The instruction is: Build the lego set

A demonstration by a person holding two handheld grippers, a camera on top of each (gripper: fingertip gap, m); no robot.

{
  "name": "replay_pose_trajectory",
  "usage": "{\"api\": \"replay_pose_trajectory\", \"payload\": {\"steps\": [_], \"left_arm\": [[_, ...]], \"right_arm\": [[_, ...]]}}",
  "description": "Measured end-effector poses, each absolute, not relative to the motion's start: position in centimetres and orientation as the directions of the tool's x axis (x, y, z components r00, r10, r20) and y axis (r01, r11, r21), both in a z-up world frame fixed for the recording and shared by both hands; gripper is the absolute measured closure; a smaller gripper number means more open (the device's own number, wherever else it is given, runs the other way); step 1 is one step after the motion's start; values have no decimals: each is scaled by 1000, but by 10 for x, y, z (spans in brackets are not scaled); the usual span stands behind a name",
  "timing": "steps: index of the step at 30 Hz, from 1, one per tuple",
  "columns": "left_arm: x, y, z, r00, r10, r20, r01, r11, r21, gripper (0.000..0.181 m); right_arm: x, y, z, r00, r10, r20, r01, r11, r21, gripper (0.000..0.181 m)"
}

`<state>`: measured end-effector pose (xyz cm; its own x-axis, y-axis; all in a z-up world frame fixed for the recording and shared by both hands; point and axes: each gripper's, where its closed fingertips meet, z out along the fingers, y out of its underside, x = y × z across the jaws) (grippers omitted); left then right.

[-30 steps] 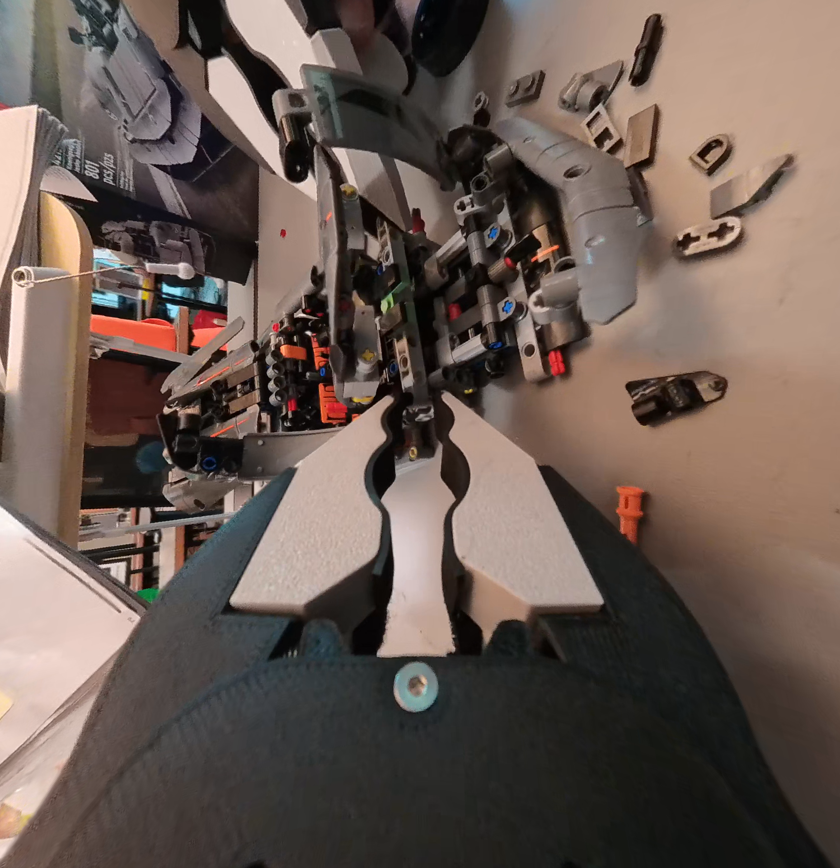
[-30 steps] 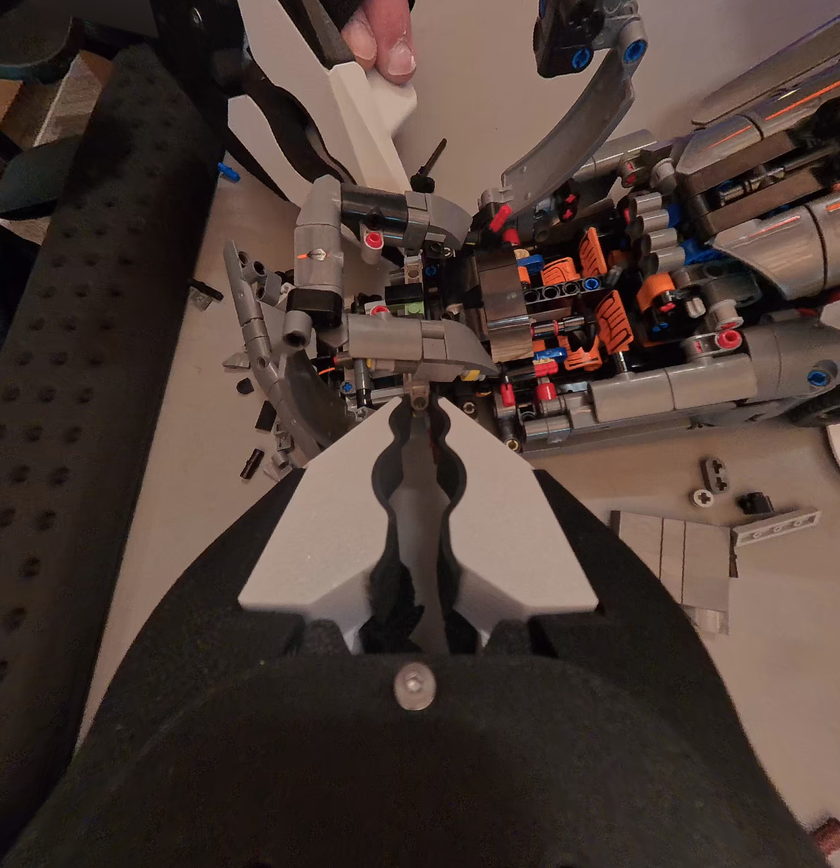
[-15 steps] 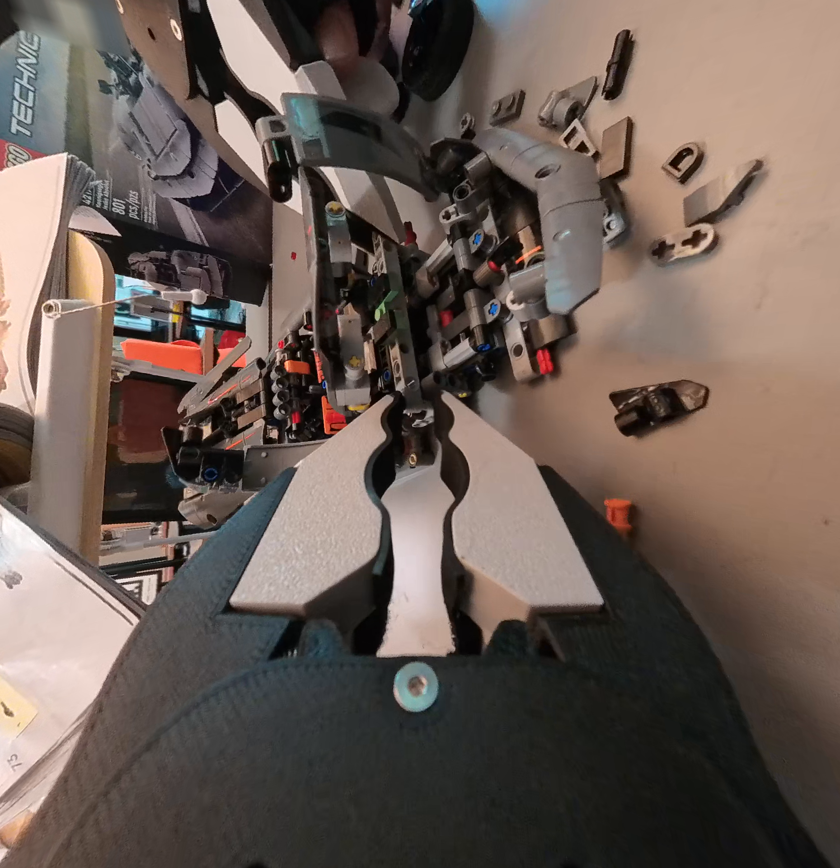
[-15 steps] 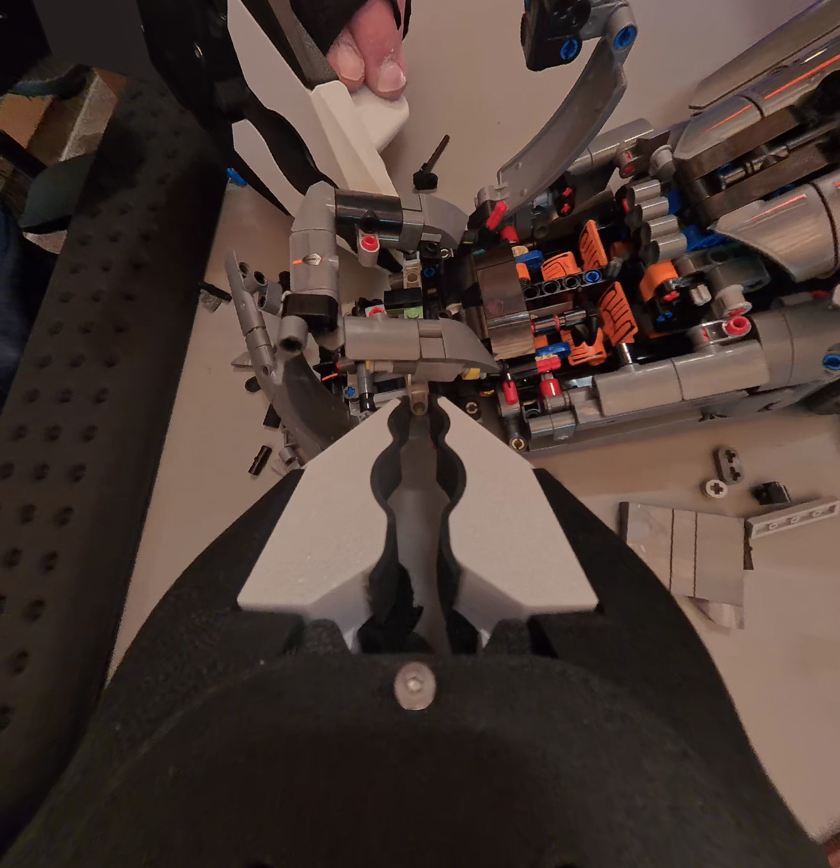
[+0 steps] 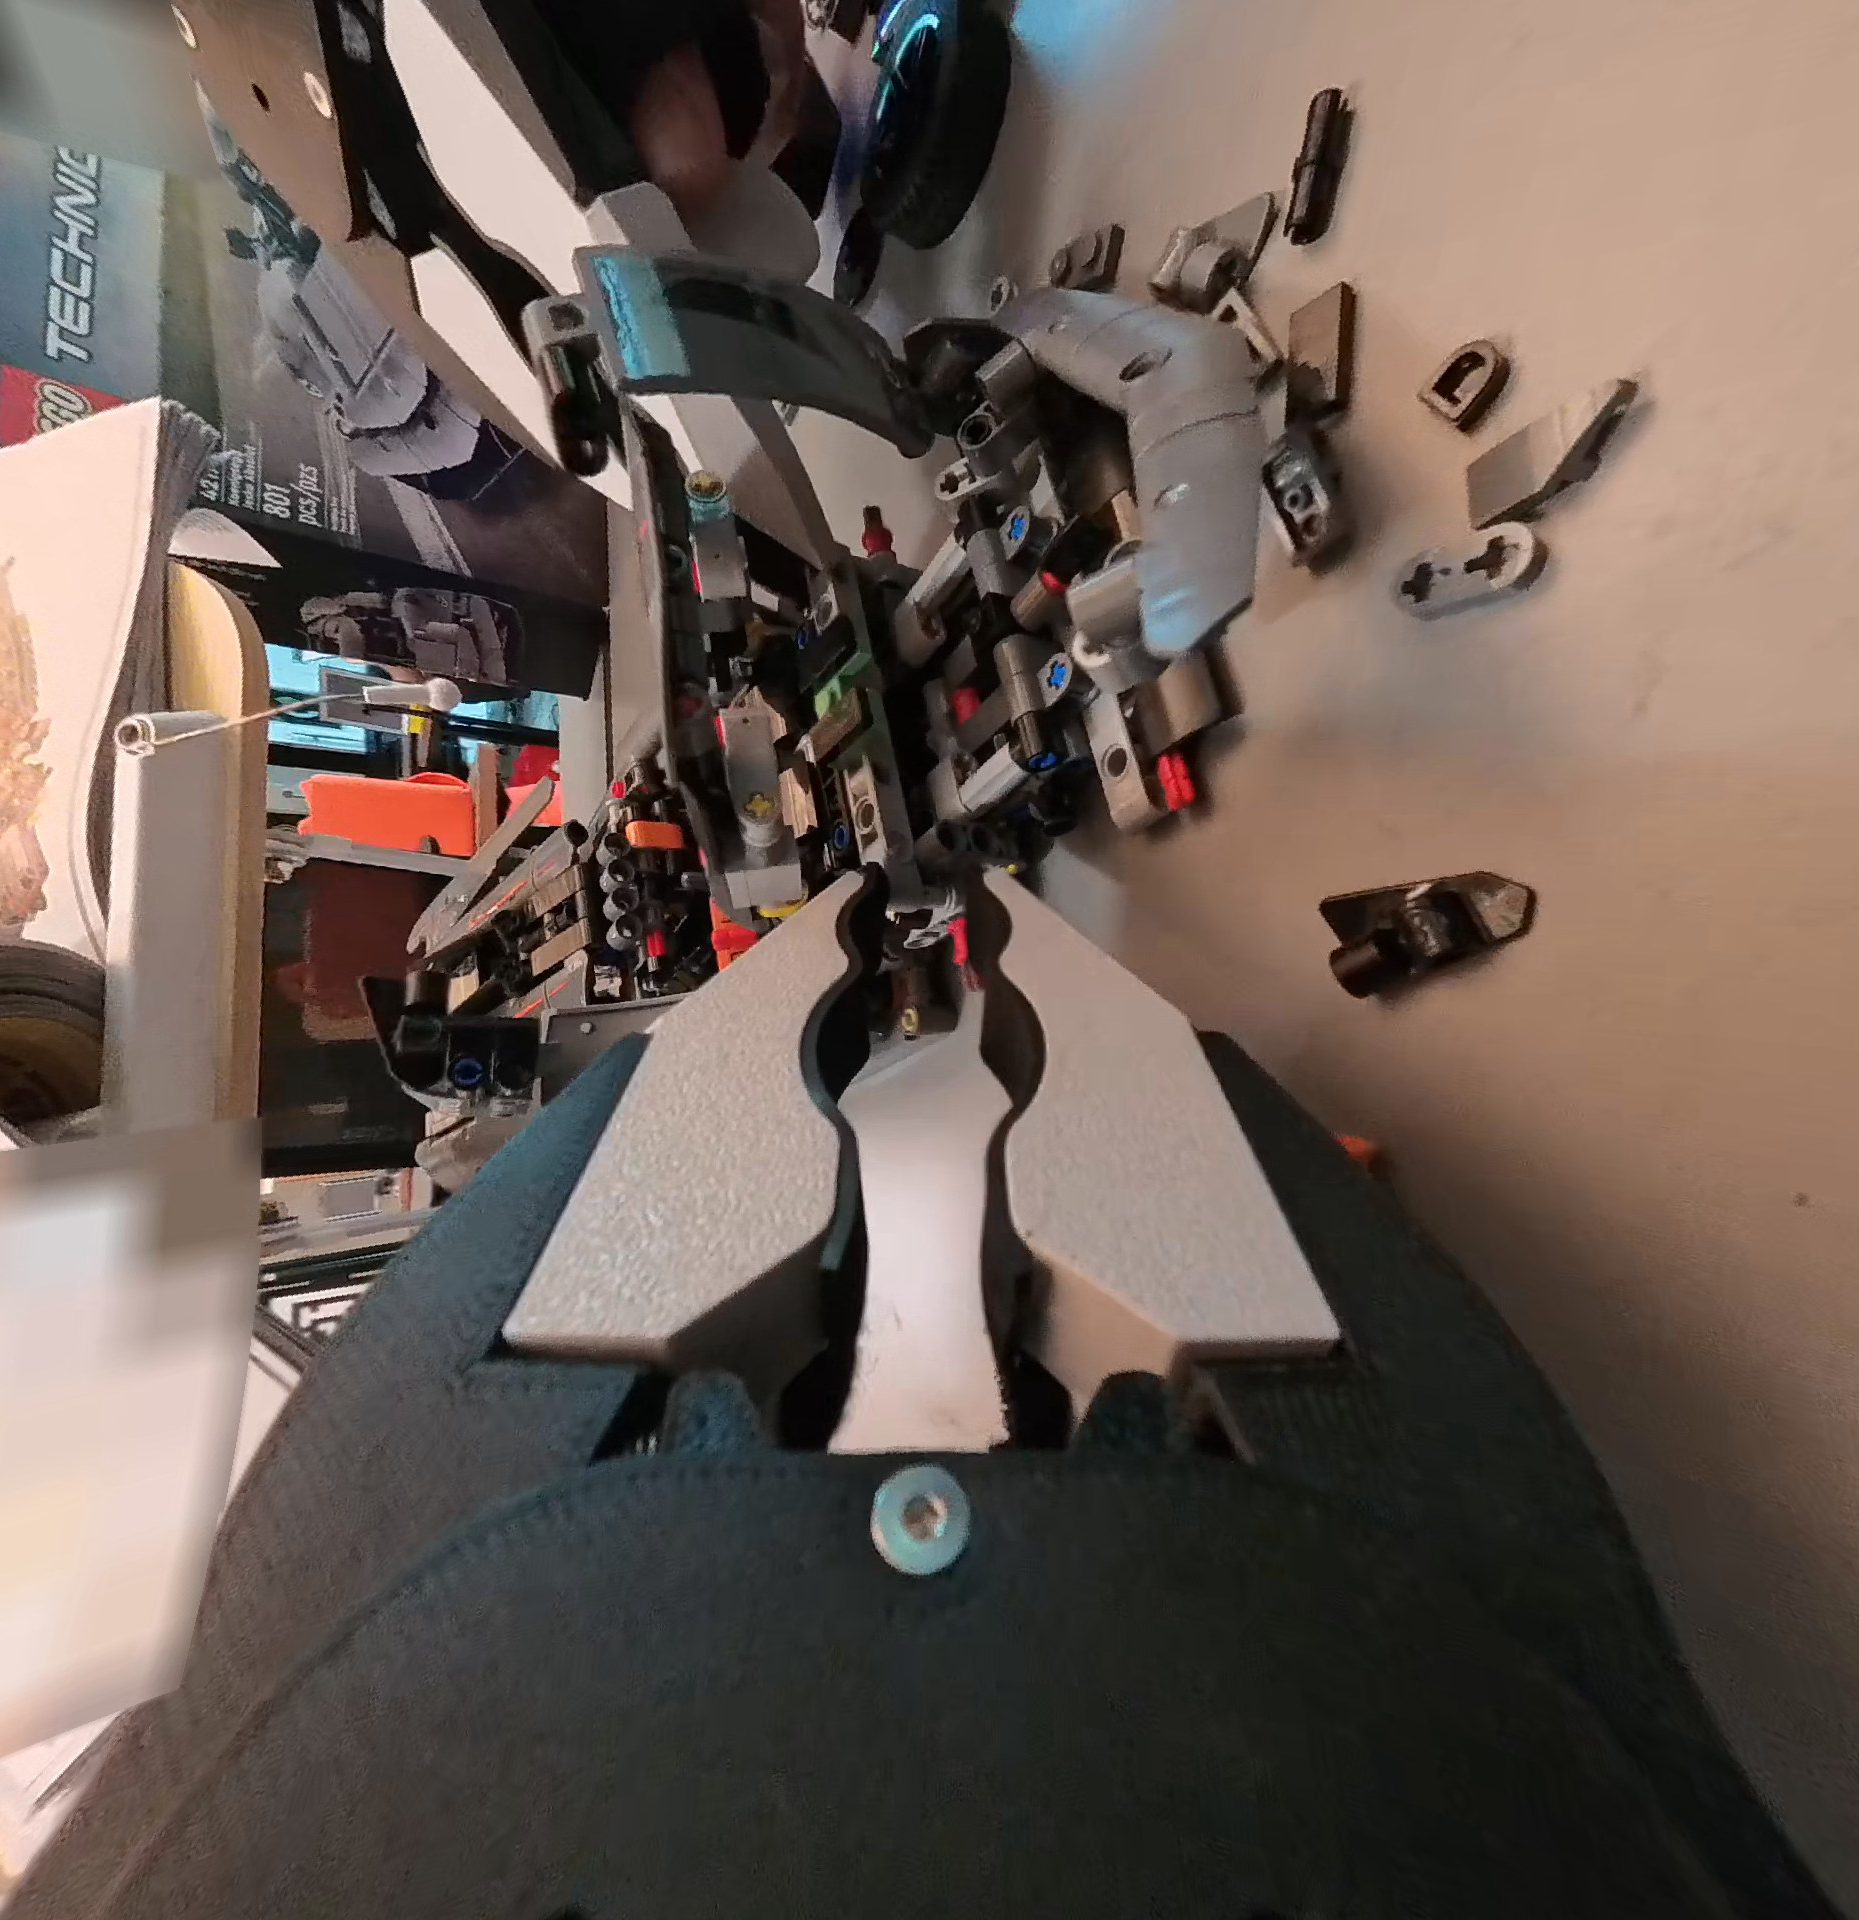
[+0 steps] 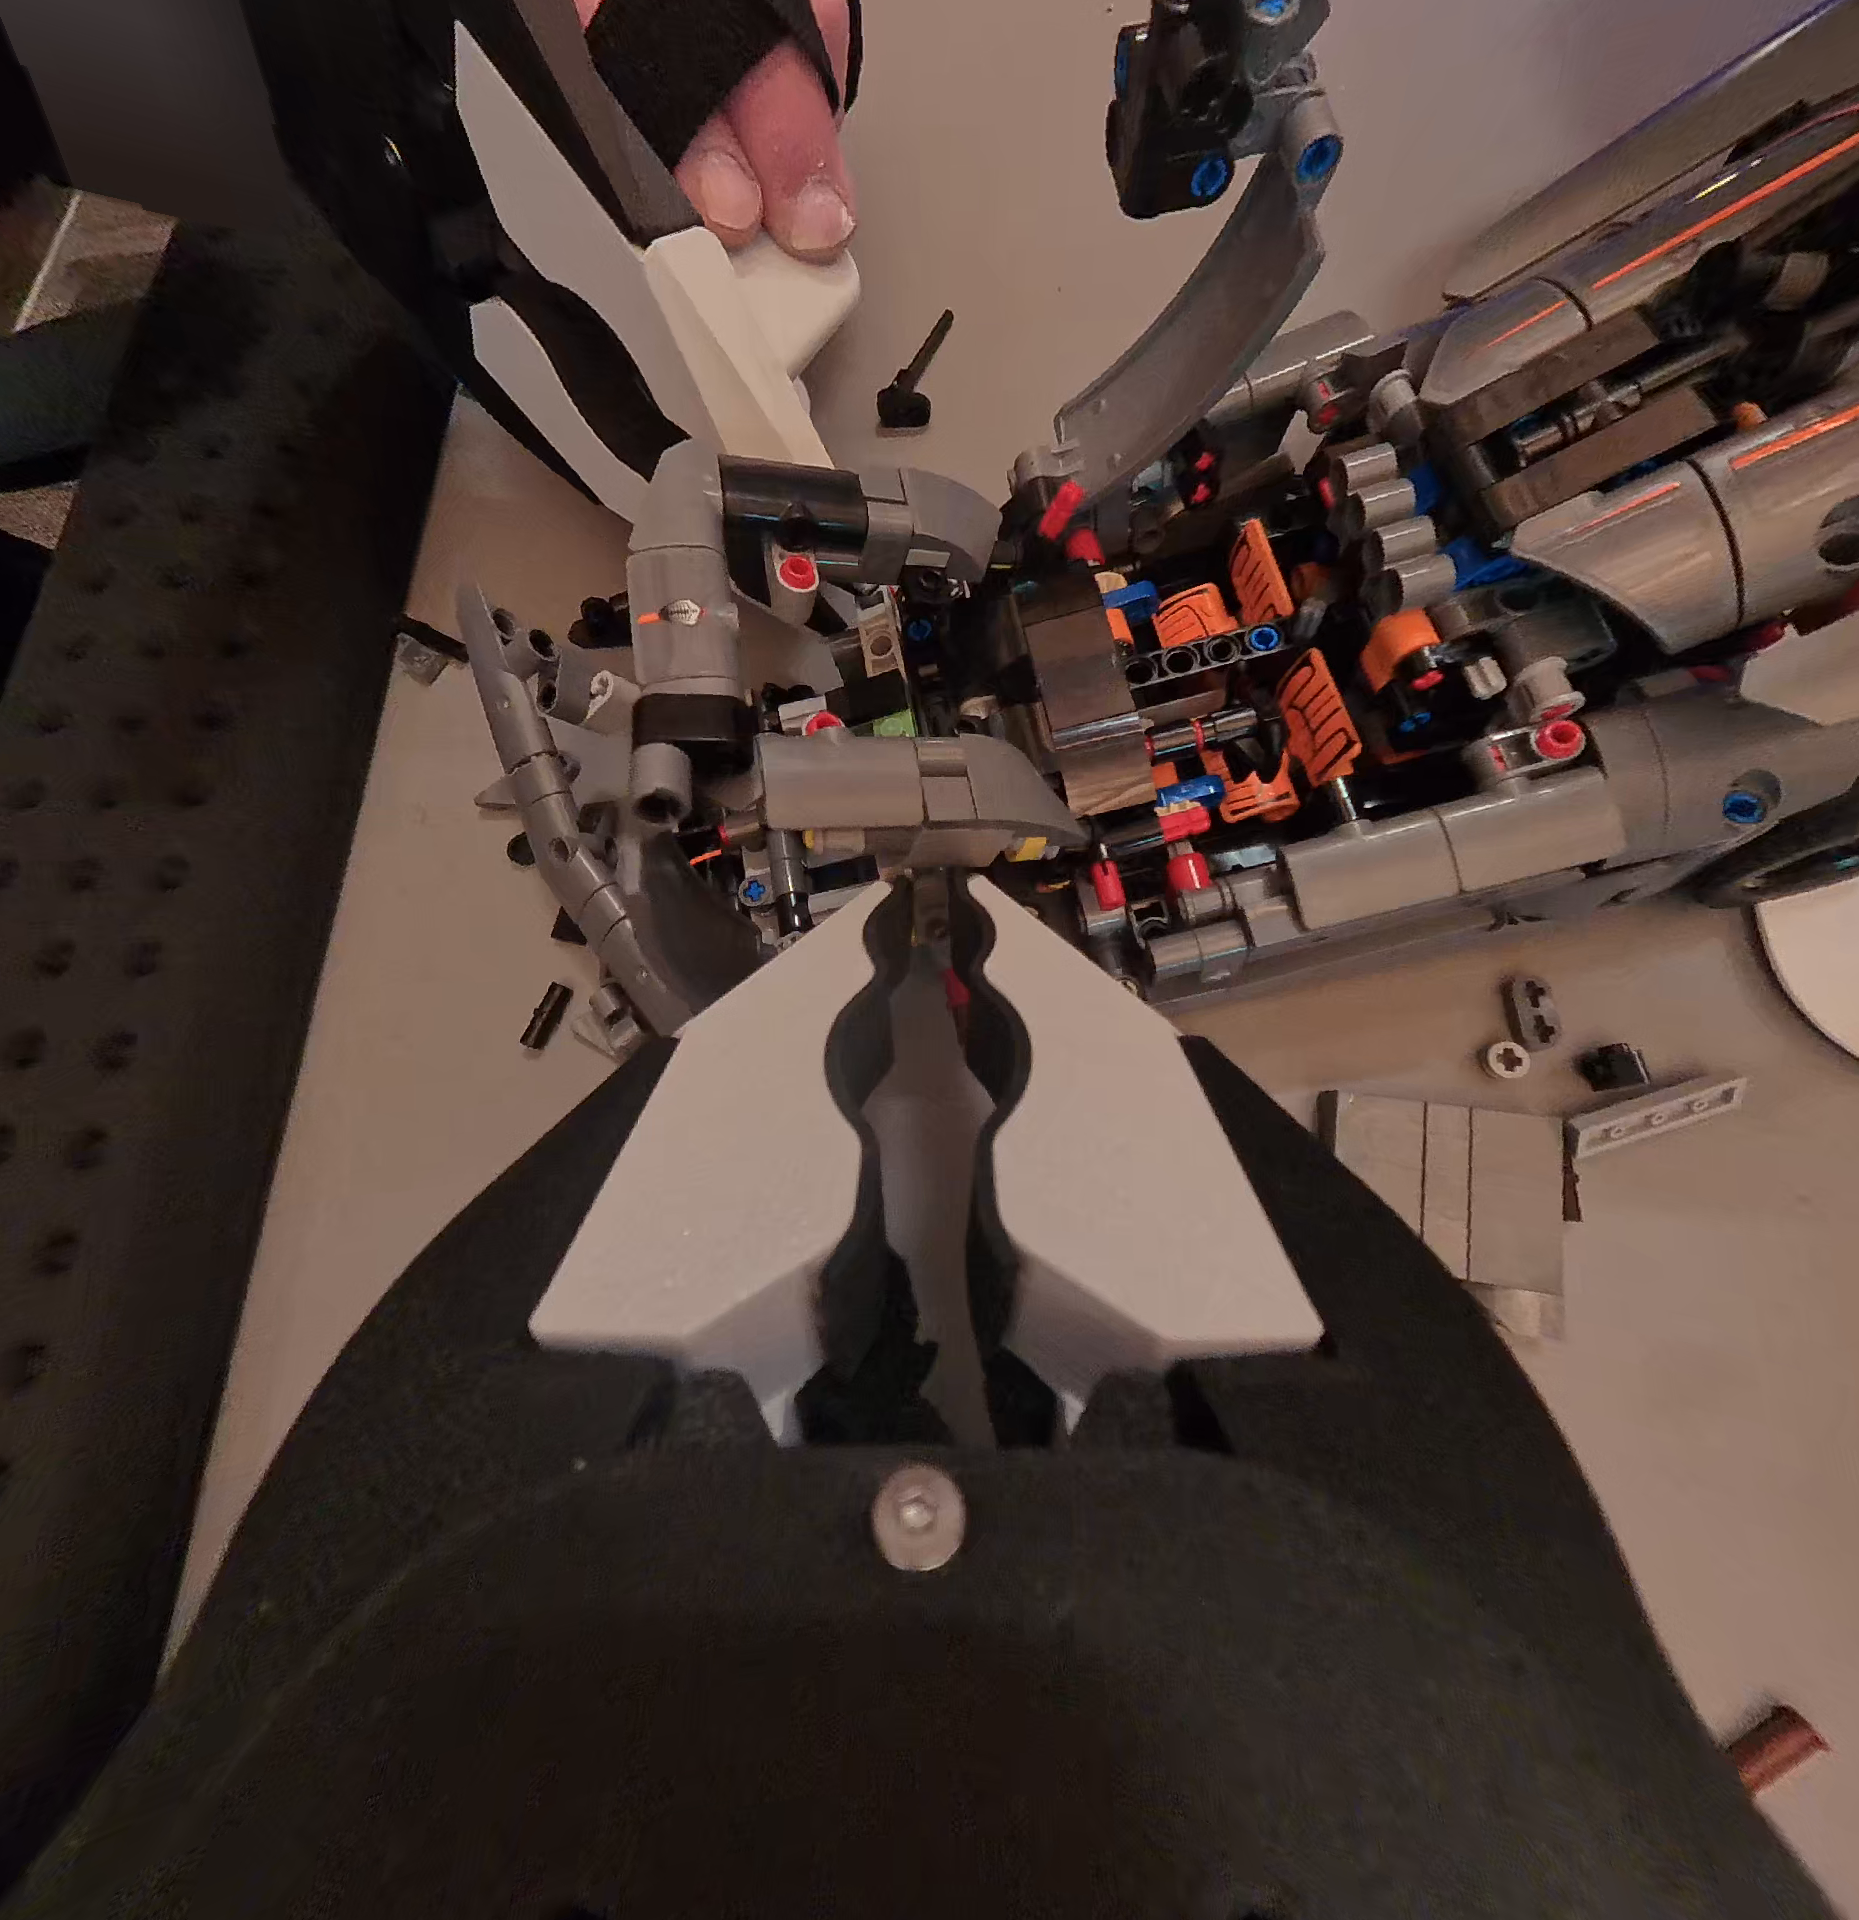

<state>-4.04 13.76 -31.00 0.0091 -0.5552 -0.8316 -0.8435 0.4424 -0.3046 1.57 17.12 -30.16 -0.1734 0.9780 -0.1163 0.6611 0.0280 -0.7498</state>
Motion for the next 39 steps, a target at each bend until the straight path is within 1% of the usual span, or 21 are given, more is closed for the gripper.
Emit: {"api": "replay_pose_trajectory", "payload": {"steps": [8,9,10,13,14,19,22,26,30,34,37,39], "left_arm": [[-40,139,-309,23,-558,-830,-846,432,-314,172],[-40,141,-307,40,-550,-834,-847,424,-320,178],[-40,141,-307,39,-560,-827,-848,419,-324,179],[-40,141,-307,36,-554,-832,-852,419,-315,180],[-39,140,-307,30,-550,-835,-847,430,-314,181],[-41,143,-309,25,-533,-846,-853,430,-296,181],[-41,143,-309,48,-559,-827,-849,414,-329,181],[-41,146,-308,54,-558,-828,-850,410,-332,181],[-43,149,-307,106,-623,-775,-840,361,-405,181],[-43,151,-306,161,-684,-712,-811,319,-490,181],[-43,153,-307,138,-654,-744,-830,333,-446,181],[-41,153,-307,155,-674,-723,-822,318,-473,181]], "right_arm": [[17,172,-302,-162,978,-131,674,13,-739,178],[16,173,-302,-161,978,-136,676,9,-737,178],[16,173,-303,-160,977,-140,677,5,-736,178],[16,173,-303,-155,978,-140,684,4,-729,178],[16,172,-303,-161,976,-144,685,5,-728,181],[14,173,-303,-143,982,-127,669,1,-743,181],[13,172,-303,-145,981,-127,671,3,-742,181],[11,174,-303,-141,979,-147,659,-18,-752,181],[12,173,-306,-134,975,-177,675,-41,-737,181],[13,175,-303,-134,971,-200,661,-63,-748,181],[13,180,-299,-115,978,-172,648,-57,-759,181],[14,181,-299,-115,980,-164,645,-52,-763,181]]}}
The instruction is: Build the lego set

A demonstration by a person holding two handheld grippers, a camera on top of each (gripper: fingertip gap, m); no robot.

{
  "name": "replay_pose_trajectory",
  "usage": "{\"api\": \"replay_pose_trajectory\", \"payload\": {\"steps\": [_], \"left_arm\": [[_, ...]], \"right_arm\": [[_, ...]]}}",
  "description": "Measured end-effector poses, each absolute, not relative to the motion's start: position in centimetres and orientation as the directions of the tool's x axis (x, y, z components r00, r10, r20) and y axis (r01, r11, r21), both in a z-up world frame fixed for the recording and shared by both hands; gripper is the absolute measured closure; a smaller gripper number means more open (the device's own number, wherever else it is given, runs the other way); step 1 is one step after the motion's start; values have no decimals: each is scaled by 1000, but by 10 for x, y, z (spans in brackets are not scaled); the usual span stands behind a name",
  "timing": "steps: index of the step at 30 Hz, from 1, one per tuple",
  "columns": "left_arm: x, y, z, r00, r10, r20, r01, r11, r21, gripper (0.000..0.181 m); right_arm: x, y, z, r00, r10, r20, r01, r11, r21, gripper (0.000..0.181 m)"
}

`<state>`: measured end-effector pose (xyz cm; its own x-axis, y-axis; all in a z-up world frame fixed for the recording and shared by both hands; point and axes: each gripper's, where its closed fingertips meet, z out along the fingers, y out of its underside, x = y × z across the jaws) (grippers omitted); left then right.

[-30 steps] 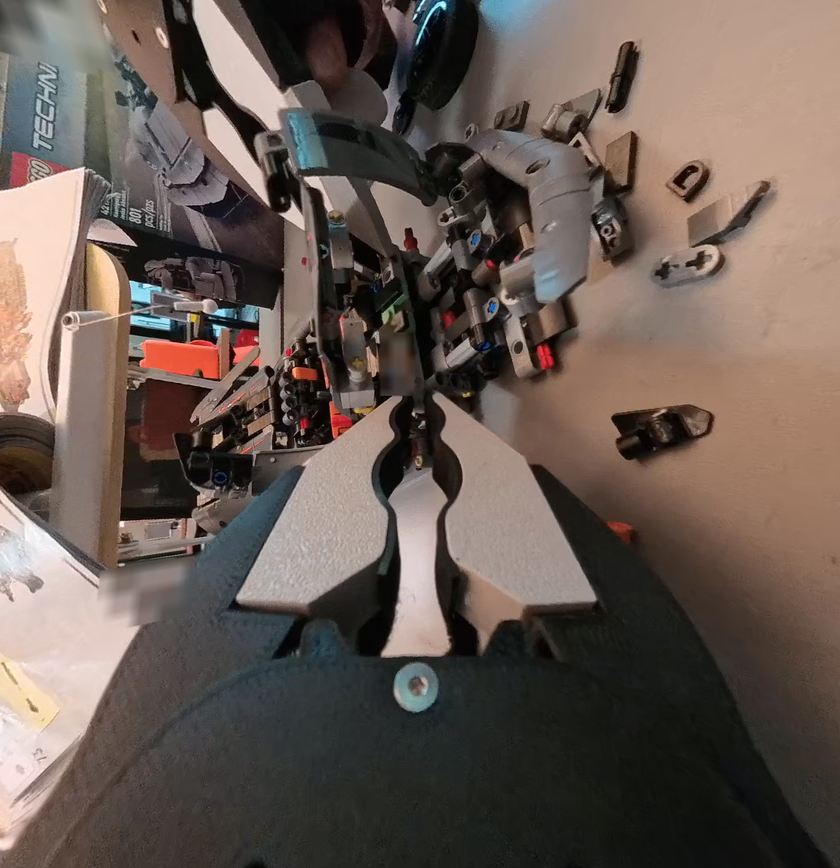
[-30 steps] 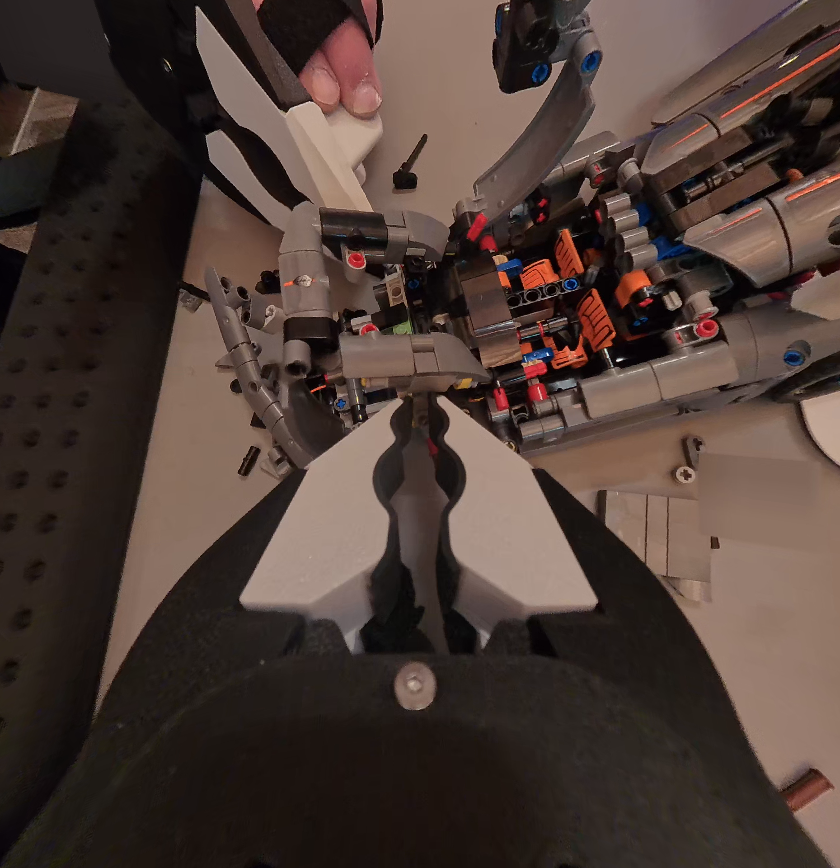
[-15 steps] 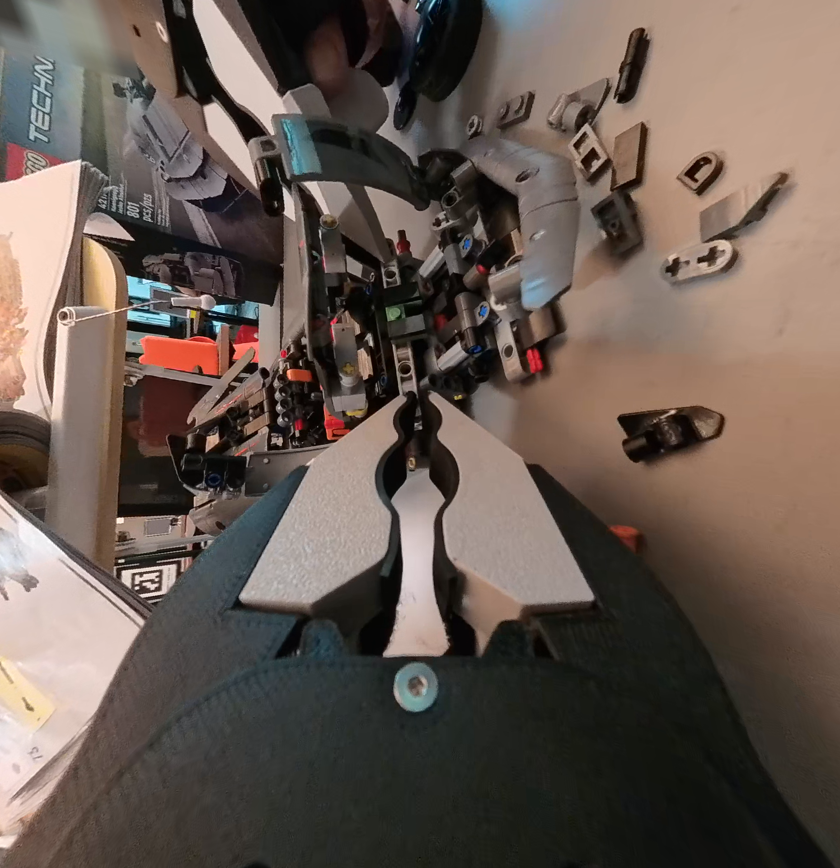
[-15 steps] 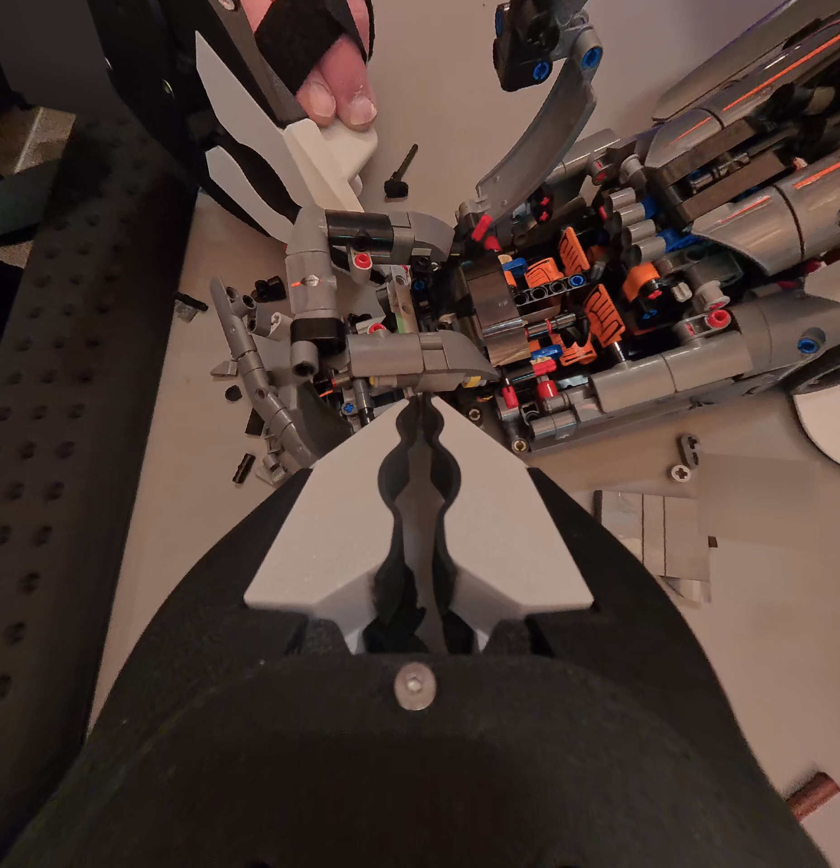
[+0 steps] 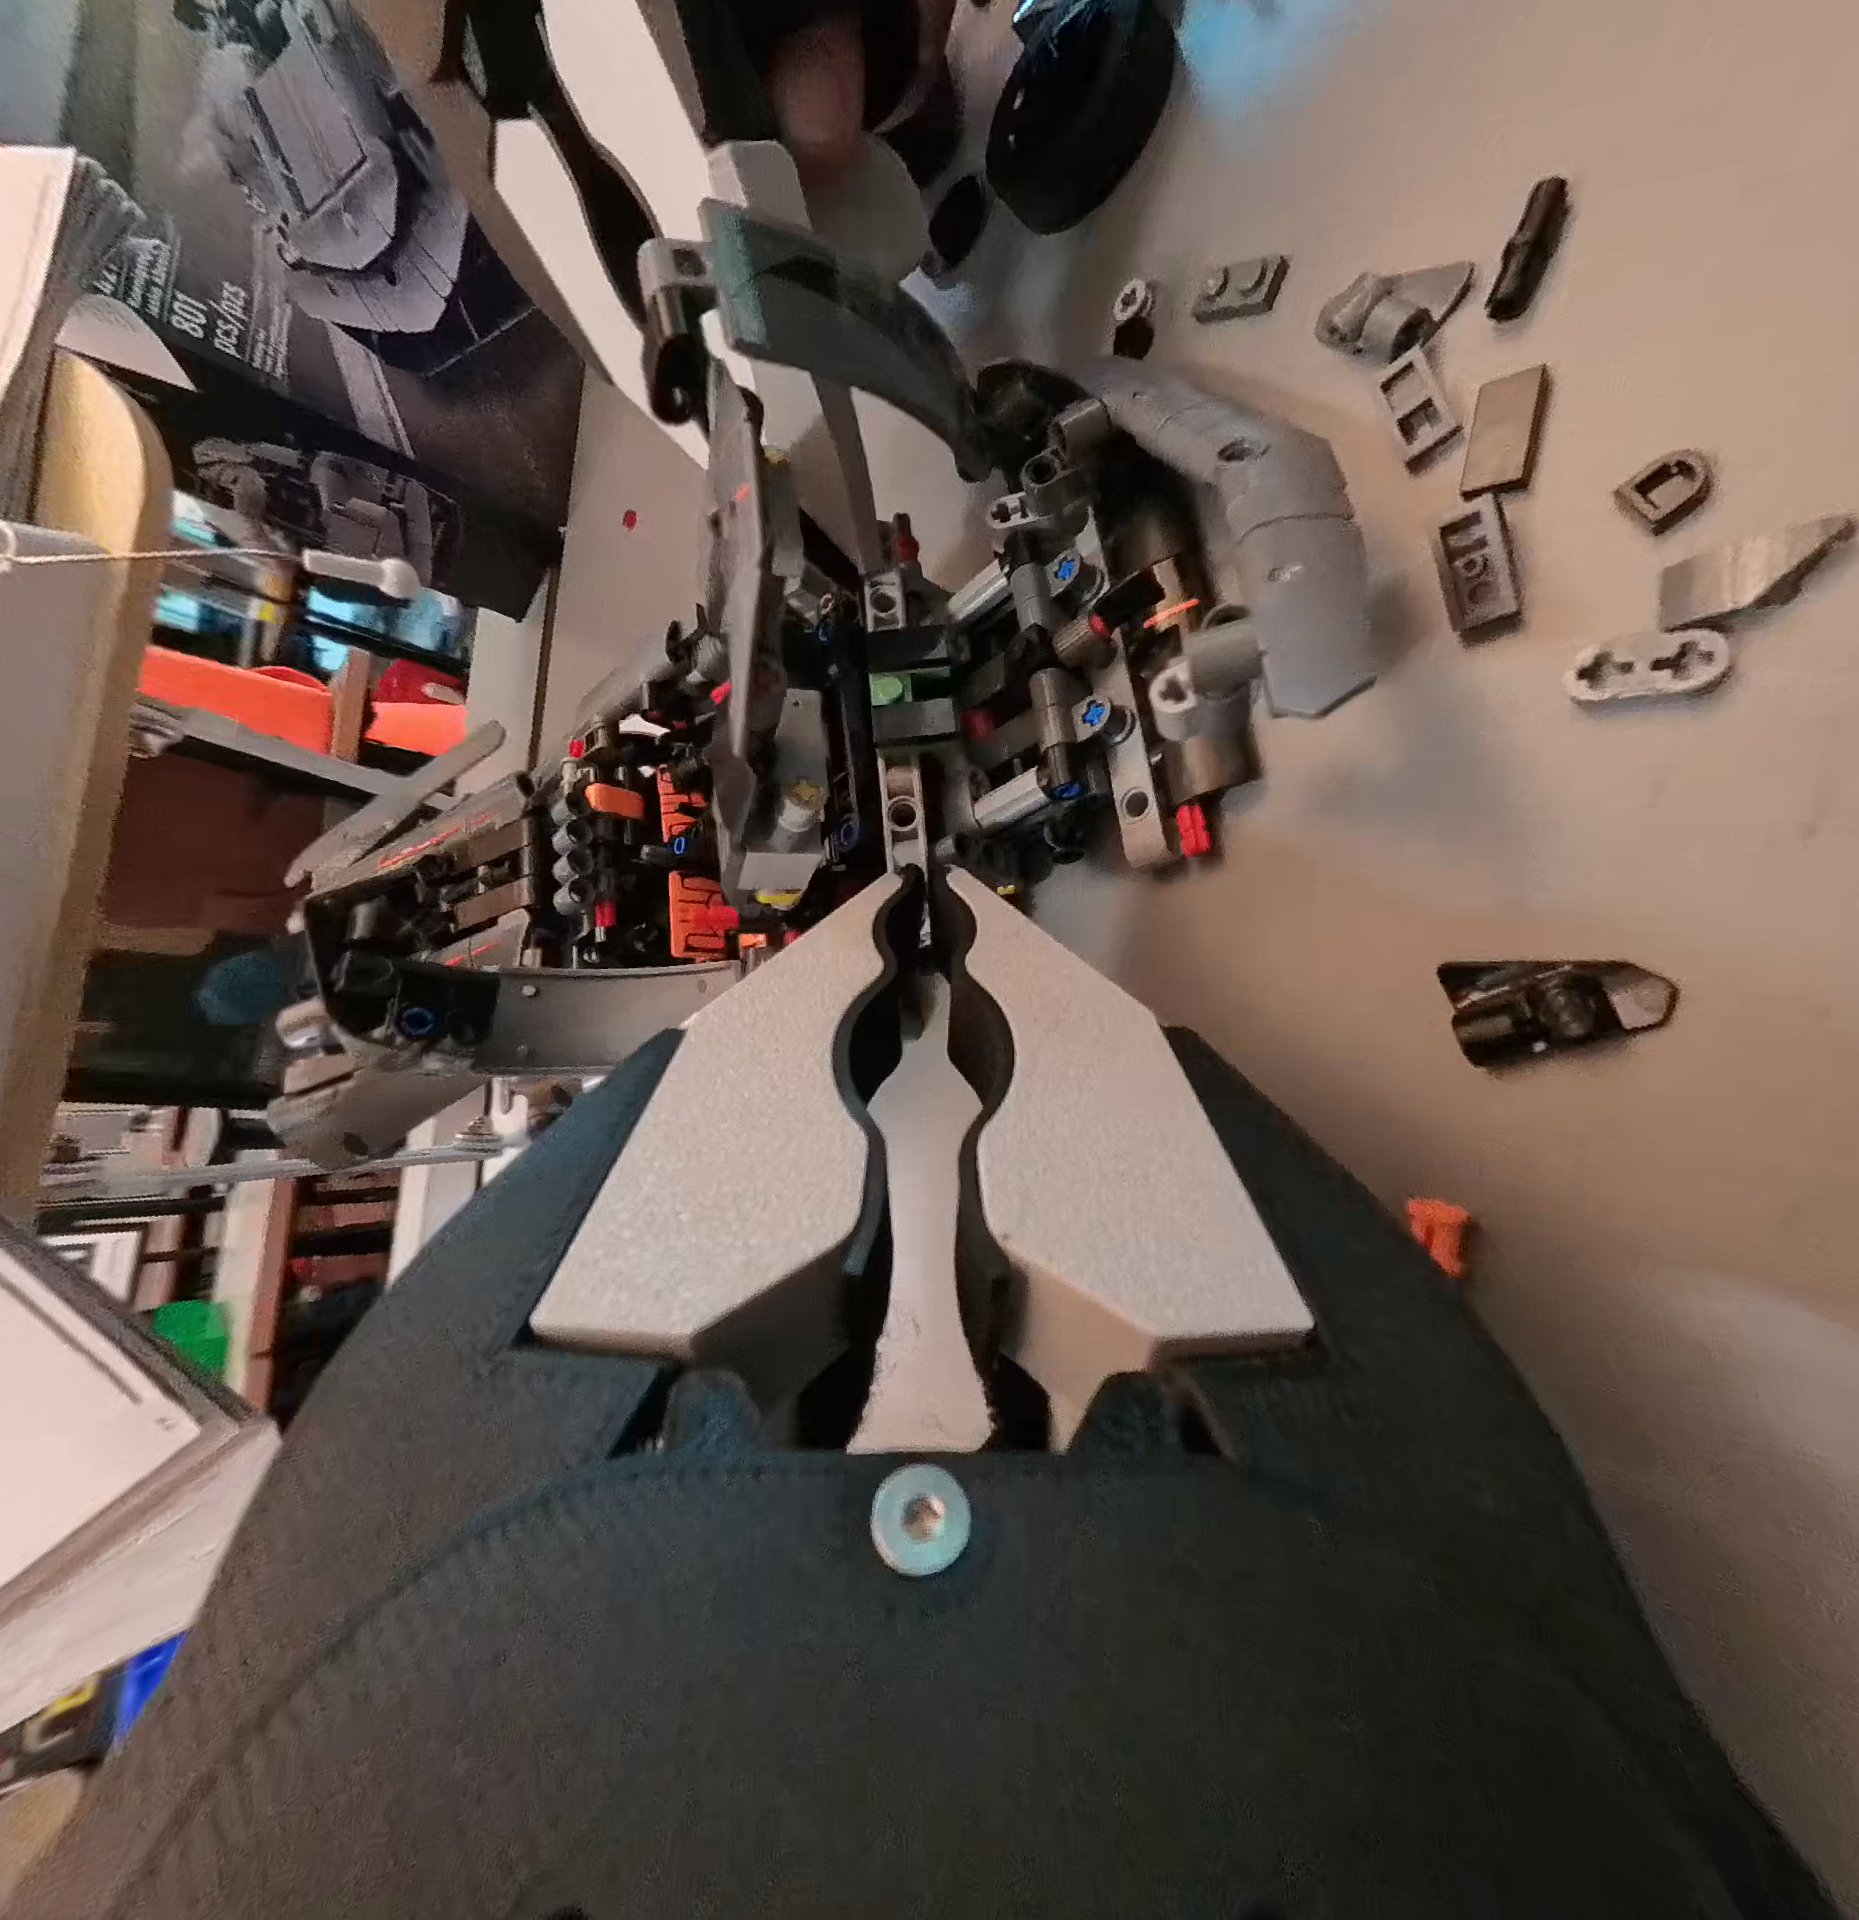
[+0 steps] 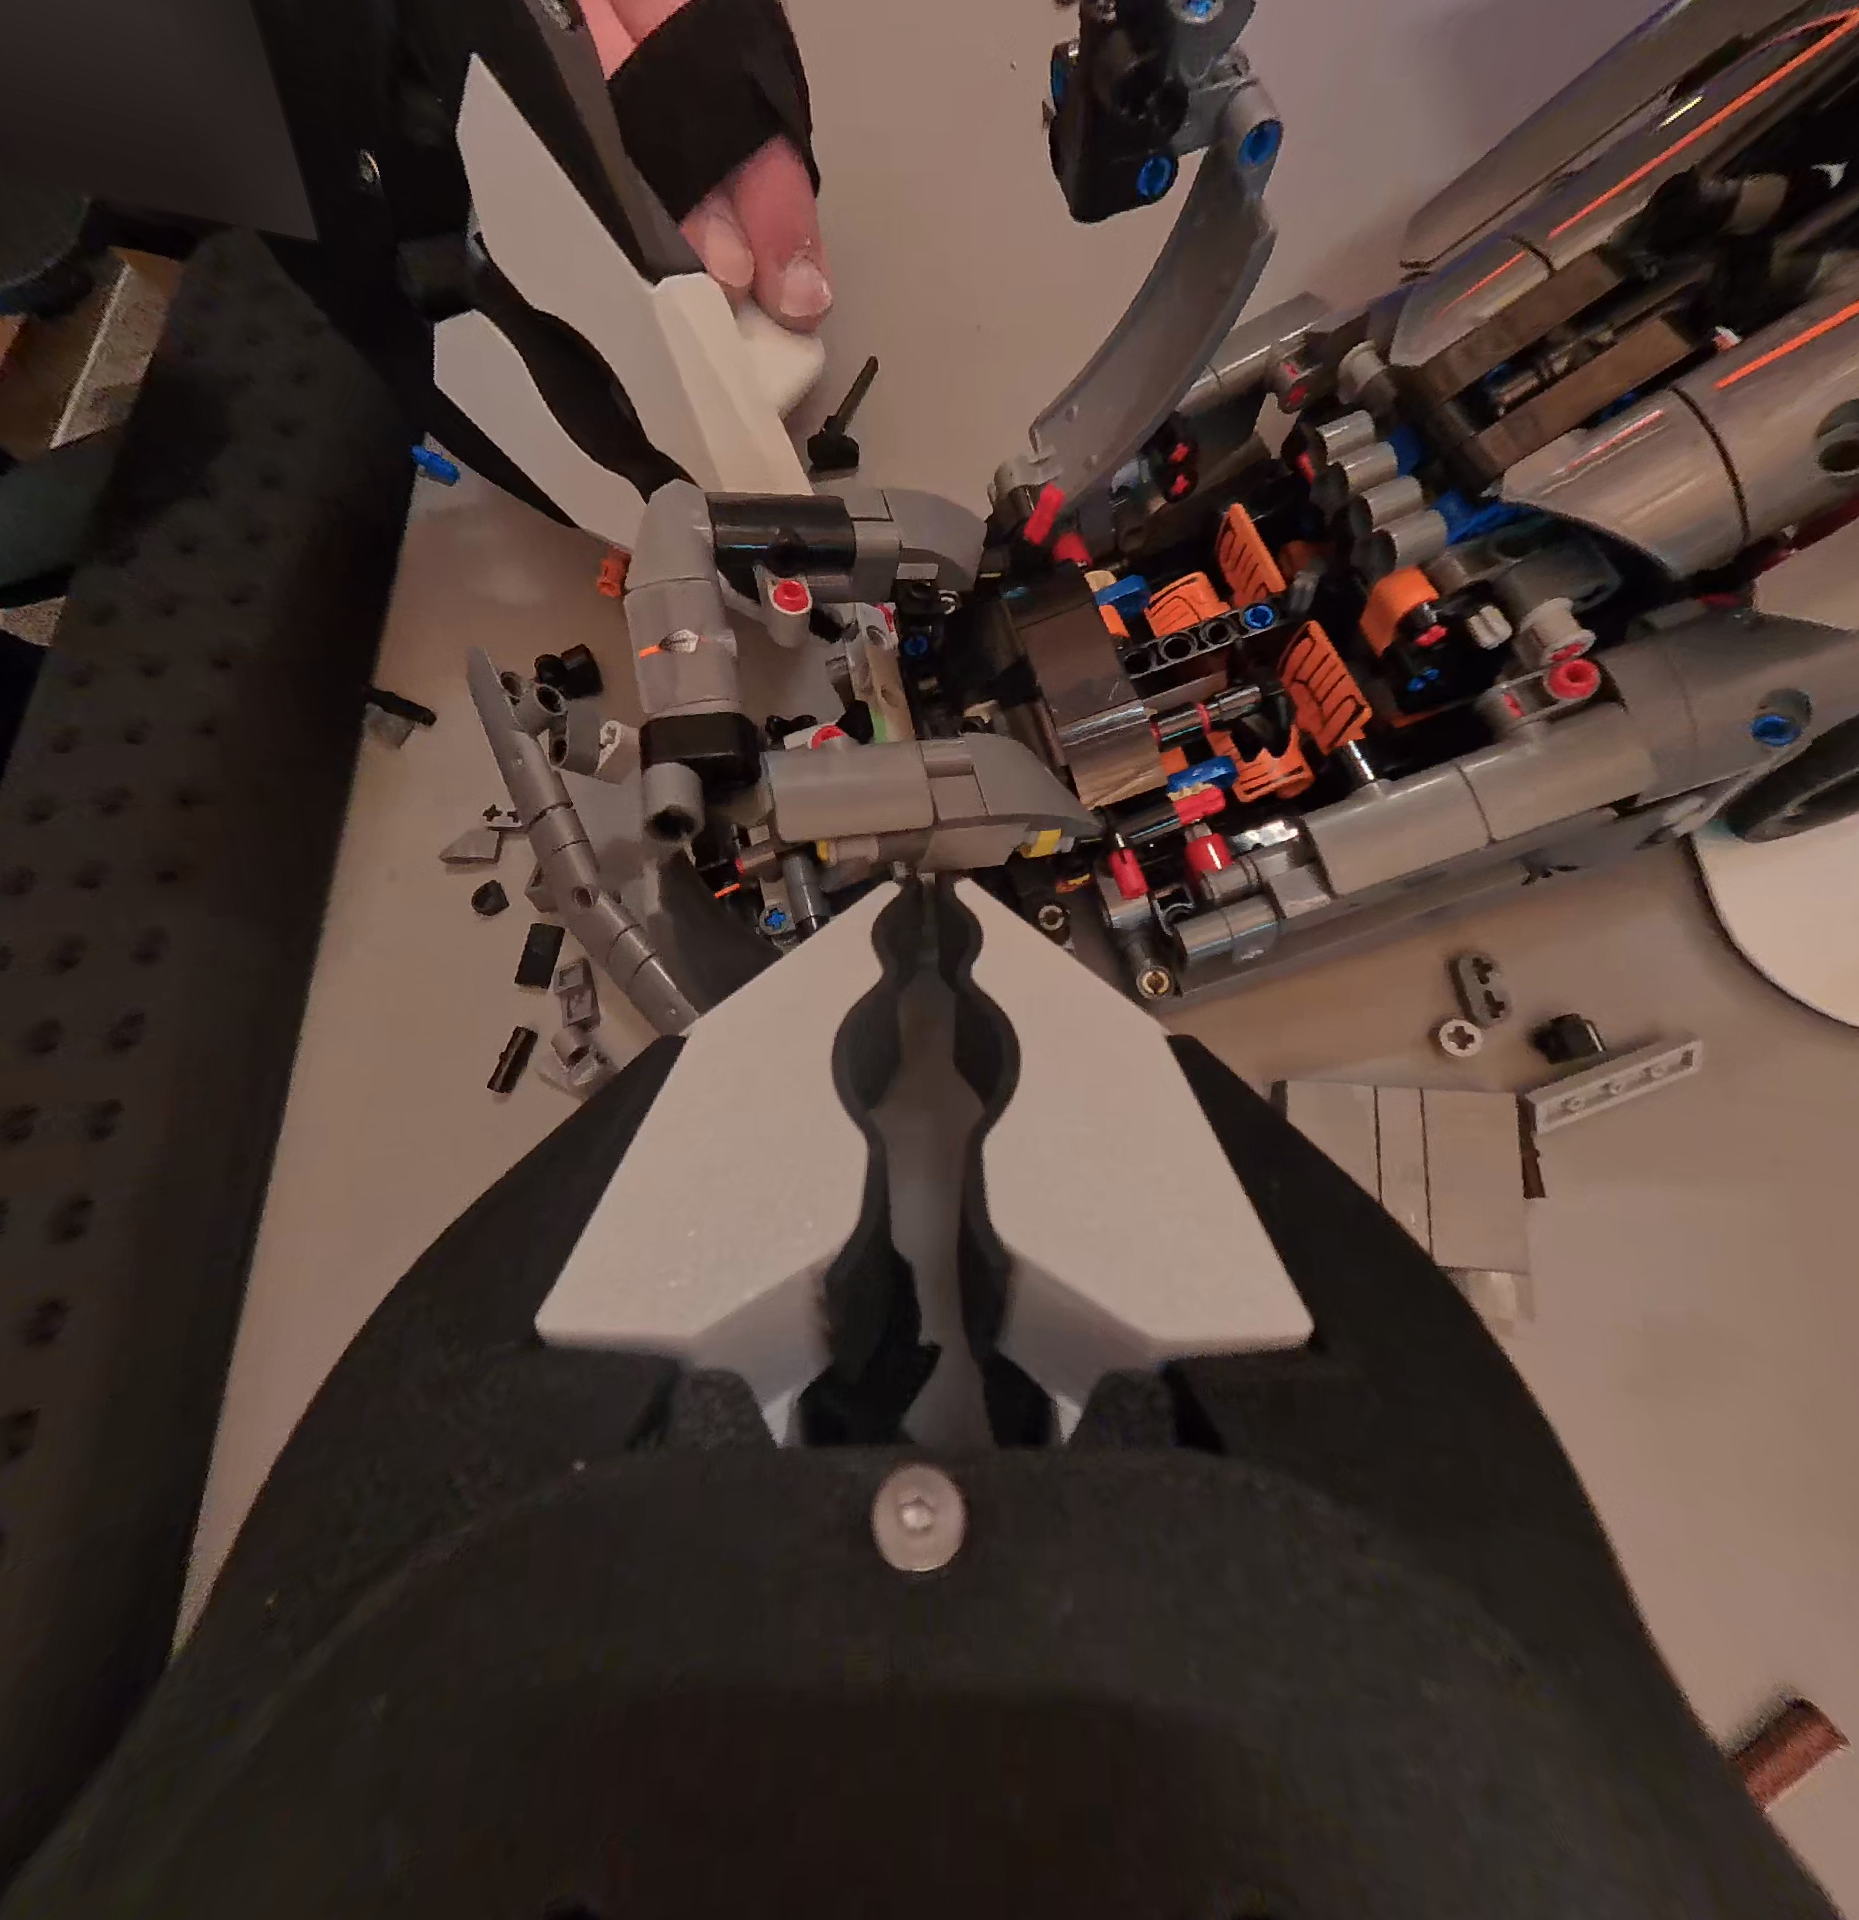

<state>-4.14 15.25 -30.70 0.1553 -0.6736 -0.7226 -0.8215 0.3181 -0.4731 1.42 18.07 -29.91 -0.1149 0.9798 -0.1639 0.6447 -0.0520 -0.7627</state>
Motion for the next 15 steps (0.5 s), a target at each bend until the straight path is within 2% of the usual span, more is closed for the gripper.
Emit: {"api": "replay_pose_trajectory", "payload": {"steps": [15], "left_arm": [[-48,167,-304,313,-817,-485,-729,121,-674,181]], "right_arm": [[14,184,-308,-54,962,-268,655,-169,-736,181]]}}
